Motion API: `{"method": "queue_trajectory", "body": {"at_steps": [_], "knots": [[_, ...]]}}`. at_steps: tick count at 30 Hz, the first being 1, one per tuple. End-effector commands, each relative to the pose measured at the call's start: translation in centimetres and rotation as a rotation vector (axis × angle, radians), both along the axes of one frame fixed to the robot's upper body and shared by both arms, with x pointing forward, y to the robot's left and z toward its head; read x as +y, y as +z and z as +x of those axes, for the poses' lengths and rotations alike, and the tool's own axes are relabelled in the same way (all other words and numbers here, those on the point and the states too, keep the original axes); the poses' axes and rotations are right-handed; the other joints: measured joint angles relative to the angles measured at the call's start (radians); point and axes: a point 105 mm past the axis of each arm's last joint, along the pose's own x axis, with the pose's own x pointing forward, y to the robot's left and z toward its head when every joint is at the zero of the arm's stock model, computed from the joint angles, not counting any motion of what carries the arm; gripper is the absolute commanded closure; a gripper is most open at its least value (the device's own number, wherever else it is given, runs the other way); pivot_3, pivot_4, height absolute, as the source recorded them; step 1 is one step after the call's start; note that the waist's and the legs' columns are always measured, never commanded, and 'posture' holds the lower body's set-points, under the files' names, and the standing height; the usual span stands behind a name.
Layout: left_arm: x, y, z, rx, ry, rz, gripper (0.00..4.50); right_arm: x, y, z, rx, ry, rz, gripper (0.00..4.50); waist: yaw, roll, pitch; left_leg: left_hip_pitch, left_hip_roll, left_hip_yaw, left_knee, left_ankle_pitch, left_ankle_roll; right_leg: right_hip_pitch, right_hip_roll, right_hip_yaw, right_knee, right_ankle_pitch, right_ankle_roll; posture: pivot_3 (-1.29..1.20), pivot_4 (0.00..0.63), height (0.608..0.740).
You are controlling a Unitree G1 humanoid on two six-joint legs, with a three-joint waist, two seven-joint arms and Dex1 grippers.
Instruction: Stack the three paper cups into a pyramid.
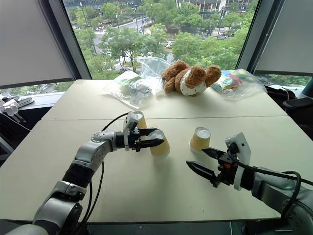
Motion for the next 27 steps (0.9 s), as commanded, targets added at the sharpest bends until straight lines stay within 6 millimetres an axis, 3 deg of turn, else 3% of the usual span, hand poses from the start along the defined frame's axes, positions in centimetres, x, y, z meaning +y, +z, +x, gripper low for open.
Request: {"method": "queue_trajectory", "body": {"at_steps": [1, 3, 7, 9, 14, 18, 22, 27], "knots": [[0.2, 0.3, -0.1, -0.046, -0.025, 0.030, 0.89, 0.6, 0.8, -0.4, -0.046, 0.018, 0.007, 0.00, 0.001, 0.000, 0.000, 0.000, 0.000, 0.000, 0.000, 0.000, 0.000, 0.000, 0.000, 0.000, 0.000, 0.000, 0.000, 0.00, 0.150, 0.740], [0.5, 0.1, 0.1, -0.037, -0.021, 0.032, 0.06, 0.6, 0.7, -0.4, -0.047, 0.014, 0.008, 0.00, 0.001, 0.000, 0.000, 0.000, 0.000, 0.000, 0.000, 0.000, 0.000, 0.000, 0.000, 0.000, 0.000, 0.000, 0.000, 0.00, 0.150, 0.740], [0.8, 0.0, 0.3, -0.035, -0.007, 0.027, 0.06, 0.7, 0.6, -0.3, -0.045, 0.012, 0.009, 0.00, 0.003, 0.000, 0.000, 0.000, 0.000, 0.000, 0.001, 0.000, 0.000, 0.000, 0.000, 0.000, 0.000, 0.000, 0.000, 0.00, 0.150, 0.740], [1.9, 0.9, 0.6, -0.039, 0.018, 0.014, 0.06, 0.6, 0.5, -0.4, -0.044, 0.012, 0.005, 0.00, 0.002, 0.000, 0.000, 0.000, 0.000, 0.000, 0.001, 0.000, 0.000, 0.000, 0.000, 0.000, 0.000, 0.000, 0.000, 0.00, 0.150, 0.740], [7.7, 4.7, 0.3, 0.022, 0.046, 0.010, 0.06, -0.2, 1.2, -0.5, -0.050, 0.000, 0.008, 0.00, -0.008, 0.000, 0.000, 0.000, 0.000, -0.001, 0.000, 0.000, 0.000, -0.002, 0.001, 0.000, 0.001, 0.000, 0.000, 0.00, 0.150, 0.740], [11.1, 5.7, 2.3, -0.005, 0.182, 0.031, 0.06, -0.5, 1.3, -0.4, -0.050, -0.005, 0.008, 0.00, 0.001, 0.000, 0.000, 0.001, 0.001, -0.002, 0.000, 0.000, 0.000, -0.001, 0.001, 0.000, 0.001, 0.000, 0.000, 0.00, 0.150, 0.740], [11.1, 4.9, 5.2, -0.087, 0.293, 0.072, 0.06, -0.4, 1.1, 0.0, -0.050, 0.002, 0.001, 0.00, 0.016, 0.000, 0.000, 0.001, -0.002, -0.003, 0.003, 0.000, 0.000, 0.002, -0.001, -0.001, 0.001, 0.000, 0.001, 0.00, 0.150, 0.740], [9.7, 3.4, 6.5, -0.140, 0.306, 0.118, 0.06, -0.4, 1.2, 0.1, -0.052, 0.004, -0.005, 0.00, 0.005, -0.001, 0.000, -0.001, -0.003, -0.001, 0.002, 0.000, 0.001, 0.000, -0.001, -0.001, 0.000, 0.001, 0.002, 0.00, 0.150, 0.740]]}}
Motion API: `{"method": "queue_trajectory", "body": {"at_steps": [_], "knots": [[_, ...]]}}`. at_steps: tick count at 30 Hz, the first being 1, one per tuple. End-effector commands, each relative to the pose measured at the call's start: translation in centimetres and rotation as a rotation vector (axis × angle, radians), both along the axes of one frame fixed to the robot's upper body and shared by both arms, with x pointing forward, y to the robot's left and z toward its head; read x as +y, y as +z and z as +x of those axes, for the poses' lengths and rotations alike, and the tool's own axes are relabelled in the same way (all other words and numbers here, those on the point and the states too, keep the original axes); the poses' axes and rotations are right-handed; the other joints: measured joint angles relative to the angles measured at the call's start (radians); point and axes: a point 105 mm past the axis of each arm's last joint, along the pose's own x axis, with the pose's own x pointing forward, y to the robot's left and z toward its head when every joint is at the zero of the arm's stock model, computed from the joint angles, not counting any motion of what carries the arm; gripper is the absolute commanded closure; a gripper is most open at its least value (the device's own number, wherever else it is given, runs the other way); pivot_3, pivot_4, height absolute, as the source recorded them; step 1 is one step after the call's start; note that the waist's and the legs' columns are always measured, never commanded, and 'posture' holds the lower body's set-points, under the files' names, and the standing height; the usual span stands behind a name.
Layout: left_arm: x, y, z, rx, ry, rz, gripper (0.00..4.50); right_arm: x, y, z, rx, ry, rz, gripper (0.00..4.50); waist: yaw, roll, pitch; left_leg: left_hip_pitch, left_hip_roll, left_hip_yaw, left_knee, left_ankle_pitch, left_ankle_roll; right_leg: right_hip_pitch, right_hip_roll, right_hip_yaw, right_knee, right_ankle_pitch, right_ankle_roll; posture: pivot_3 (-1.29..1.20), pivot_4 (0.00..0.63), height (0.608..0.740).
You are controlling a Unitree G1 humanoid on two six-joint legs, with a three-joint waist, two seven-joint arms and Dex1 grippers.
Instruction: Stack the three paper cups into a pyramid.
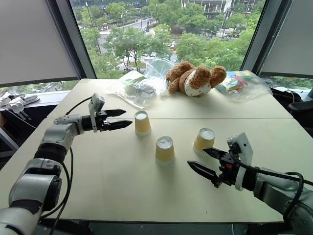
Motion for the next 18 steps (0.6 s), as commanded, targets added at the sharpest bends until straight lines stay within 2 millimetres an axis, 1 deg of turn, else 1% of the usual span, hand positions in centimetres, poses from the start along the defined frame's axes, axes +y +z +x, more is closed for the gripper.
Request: {"method": "queue_trajectory", "body": {"at_steps": [1, 7, 12, 18], "knots": [[-0.3, 1.3, 1.1, -0.109, 0.032, 0.033, 0.06, -0.1, 0.8, -0.1, -0.041, 0.003, -0.011, 0.00, -0.009, 0.000, 0.000, -0.001, 0.000, 0.000, 0.000, 0.000, 0.000, -0.001, 0.000, 0.000, 0.000, 0.000, 0.000, 0.00, 0.150, 0.740], [-1.3, 1.3, 2.4, -0.138, 0.102, 0.007, 0.06, 0.2, 0.6, -0.1, -0.040, 0.005, -0.013, 0.00, -0.015, -0.001, 0.000, 0.000, 0.000, 0.001, 0.000, 0.000, 0.000, -0.001, 0.000, 0.000, 0.002, 0.000, 0.000, 0.00, 0.150, 0.740], [-1.7, 1.8, 2.9, -0.136, 0.129, -0.037, 0.06, 0.2, 0.6, -0.2, -0.041, 0.002, -0.018, 0.00, -0.014, -0.001, 0.000, 0.000, 0.000, 0.002, 0.001, 0.000, 0.001, -0.002, 0.000, 0.000, 0.006, 0.000, 0.000, 0.00, 0.150, 0.740], [-2.3, 0.9, 3.1, -0.120, 0.152, -0.038, 0.06, 0.2, 0.4, -0.2, -0.042, -0.005, -0.016, 0.00, -0.013, -0.001, 0.000, 0.000, 0.000, 0.002, 0.001, 0.000, 0.001, -0.004, 0.000, 0.000, 0.010, 0.000, 0.000, 0.00, 0.150, 0.740]]}}
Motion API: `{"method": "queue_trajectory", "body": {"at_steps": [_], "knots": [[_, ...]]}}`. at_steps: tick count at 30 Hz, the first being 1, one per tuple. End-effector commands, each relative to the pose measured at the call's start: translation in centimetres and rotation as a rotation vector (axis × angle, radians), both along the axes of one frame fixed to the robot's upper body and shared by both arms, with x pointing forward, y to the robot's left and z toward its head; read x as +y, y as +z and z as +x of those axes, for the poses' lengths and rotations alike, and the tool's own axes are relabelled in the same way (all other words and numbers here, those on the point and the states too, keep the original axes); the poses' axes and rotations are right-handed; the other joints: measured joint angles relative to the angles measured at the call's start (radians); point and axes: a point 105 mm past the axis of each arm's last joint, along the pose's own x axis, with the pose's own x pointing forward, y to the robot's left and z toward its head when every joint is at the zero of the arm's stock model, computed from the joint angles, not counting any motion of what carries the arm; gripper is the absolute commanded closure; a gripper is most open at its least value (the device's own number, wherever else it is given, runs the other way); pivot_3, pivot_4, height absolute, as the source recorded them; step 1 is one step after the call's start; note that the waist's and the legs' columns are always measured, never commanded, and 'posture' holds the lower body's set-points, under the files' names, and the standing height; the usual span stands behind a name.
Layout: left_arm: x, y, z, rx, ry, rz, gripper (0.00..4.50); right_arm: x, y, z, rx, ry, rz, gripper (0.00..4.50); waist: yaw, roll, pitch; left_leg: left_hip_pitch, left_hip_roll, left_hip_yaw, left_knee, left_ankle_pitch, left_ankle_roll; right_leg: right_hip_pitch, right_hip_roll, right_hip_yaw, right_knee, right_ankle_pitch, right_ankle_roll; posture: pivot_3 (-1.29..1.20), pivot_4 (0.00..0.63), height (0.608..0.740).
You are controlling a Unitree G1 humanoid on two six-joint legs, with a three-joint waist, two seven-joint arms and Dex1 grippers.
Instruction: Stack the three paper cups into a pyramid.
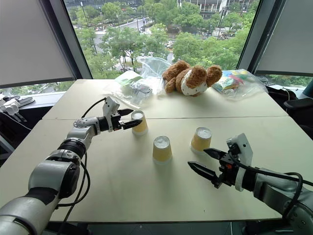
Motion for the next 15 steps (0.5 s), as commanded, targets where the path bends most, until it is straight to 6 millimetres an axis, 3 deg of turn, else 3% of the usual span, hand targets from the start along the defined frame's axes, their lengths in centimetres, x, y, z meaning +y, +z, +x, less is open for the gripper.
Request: {"method": "queue_trajectory", "body": {"at_steps": [1, 5, 8, 11, 15], "knots": [[-0.7, 1.5, 0.5, -0.048, 0.021, -0.022, 0.06, 0.5, 0.9, -0.1, -0.059, 0.011, -0.003, 0.00, 0.001, 0.000, 0.000, 0.000, 0.000, 0.000, 0.000, 0.000, 0.000, 0.000, 0.000, 0.000, 0.000, 0.000, 0.000, 0.00, 0.150, 0.740], [-1.2, 1.2, 0.8, -0.044, 0.043, -0.016, 0.06, 0.6, 1.0, 0.0, -0.062, 0.012, -0.001, 0.00, 0.000, 0.000, 0.000, 0.000, 0.000, 0.000, 0.000, 0.000, 0.000, 0.000, 0.000, 0.000, 0.000, 0.000, 0.000, 0.00, 0.150, 0.740], [-1.2, 1.3, 1.3, -0.054, 0.091, -0.018, 0.93, 0.6, 1.0, -0.1, -0.066, 0.008, -0.001, 0.00, 0.000, 0.000, 0.000, 0.000, 0.000, 0.000, 0.000, 0.000, 0.000, 0.000, 0.000, 0.000, 0.001, 0.000, 0.000, 0.00, 0.150, 0.740], [-1.3, 1.5, 1.6, -0.056, 0.119, -0.028, 2.31, 0.6, 1.0, -0.2, -0.067, 0.006, 0.000, 0.00, 0.000, 0.000, 0.000, 0.000, 0.000, 0.000, 0.000, 0.000, 0.000, -0.001, 0.000, 0.000, 0.001, 0.000, 0.000, 0.00, 0.150, 0.740], [-1.4, 1.7, 1.6, -0.062, 0.119, -0.030, 2.31, 0.6, 1.0, -0.3, -0.066, 0.001, -0.002, 0.00, 0.000, 0.000, 0.000, 0.000, 0.000, 0.000, 0.000, 0.000, 0.000, -0.001, 0.000, 0.000, 0.001, 0.000, 0.000, 0.00, 0.150, 0.740]]}}
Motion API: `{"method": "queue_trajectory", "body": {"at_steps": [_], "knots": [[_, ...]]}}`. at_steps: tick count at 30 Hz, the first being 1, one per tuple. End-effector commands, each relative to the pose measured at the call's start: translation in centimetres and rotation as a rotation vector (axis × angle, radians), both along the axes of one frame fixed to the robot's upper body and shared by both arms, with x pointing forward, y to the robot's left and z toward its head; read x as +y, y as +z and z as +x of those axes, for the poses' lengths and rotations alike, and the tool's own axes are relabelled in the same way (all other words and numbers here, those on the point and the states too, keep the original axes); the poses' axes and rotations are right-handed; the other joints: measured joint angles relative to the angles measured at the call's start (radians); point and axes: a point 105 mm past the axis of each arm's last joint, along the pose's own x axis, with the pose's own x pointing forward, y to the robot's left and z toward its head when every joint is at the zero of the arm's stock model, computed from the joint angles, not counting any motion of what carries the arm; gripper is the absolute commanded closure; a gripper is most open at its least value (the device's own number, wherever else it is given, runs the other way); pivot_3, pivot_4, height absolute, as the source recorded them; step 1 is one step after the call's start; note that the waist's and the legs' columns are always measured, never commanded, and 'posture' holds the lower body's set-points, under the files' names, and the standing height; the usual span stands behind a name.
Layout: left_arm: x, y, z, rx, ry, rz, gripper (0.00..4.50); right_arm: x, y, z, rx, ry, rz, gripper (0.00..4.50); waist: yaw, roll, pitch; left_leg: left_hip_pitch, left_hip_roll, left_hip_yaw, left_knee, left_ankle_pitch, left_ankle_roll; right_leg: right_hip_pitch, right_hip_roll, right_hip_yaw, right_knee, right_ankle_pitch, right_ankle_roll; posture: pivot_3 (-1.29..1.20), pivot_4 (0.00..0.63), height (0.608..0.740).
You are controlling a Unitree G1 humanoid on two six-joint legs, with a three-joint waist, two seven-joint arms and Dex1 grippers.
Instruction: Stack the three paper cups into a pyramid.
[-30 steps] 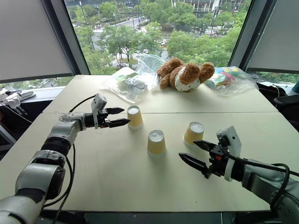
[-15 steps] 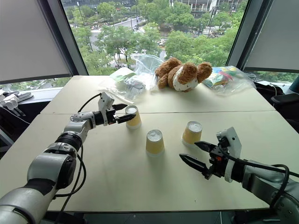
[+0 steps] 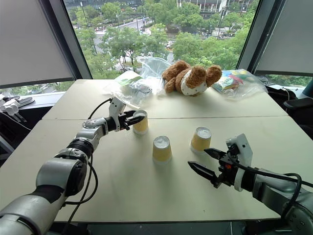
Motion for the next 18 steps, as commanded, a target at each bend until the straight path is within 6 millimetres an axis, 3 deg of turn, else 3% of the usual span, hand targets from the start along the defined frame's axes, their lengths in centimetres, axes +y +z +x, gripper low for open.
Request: {"method": "queue_trajectory", "body": {"at_steps": [1, 7, 10, 18], "knots": [[0.1, 2.1, 0.3, -0.068, 0.000, -0.012, 2.31, 0.4, 0.9, -0.4, -0.046, 0.015, 0.008, 0.00, 0.000, 0.000, 0.000, 0.000, 0.000, 0.000, 0.000, 0.000, 0.000, 0.000, 0.000, 0.000, 0.000, 0.000, 0.000, 0.00, 0.150, 0.740], [0.9, 3.5, -0.2, -0.068, -0.058, -0.077, 2.31, 0.4, 0.9, -0.2, -0.045, 0.014, 0.007, 0.00, -0.002, 0.000, 0.000, 0.000, 0.000, 0.000, 0.000, 0.000, 0.000, -0.001, 0.000, 0.000, 0.000, 0.000, 0.000, 0.00, 0.150, 0.740], [1.1, 4.1, -1.9, -0.033, -0.228, -0.099, 2.31, 0.3, 0.9, -0.2, -0.047, 0.012, 0.006, 0.00, -0.003, 0.000, 0.000, 0.000, 0.000, 0.000, 0.000, 0.000, 0.000, -0.001, 0.000, 0.000, 0.000, 0.000, 0.000, 0.00, 0.150, 0.740], [2.3, 1.8, -5.6, 0.004, -0.369, -0.002, 2.31, 0.3, 0.8, -0.1, -0.043, 0.013, 0.008, 0.00, -0.004, 0.000, 0.000, 0.002, 0.001, 0.000, -0.001, 0.000, 0.000, -0.001, 0.000, 0.000, 0.001, 0.000, 0.000, 0.00, 0.150, 0.740]]}}
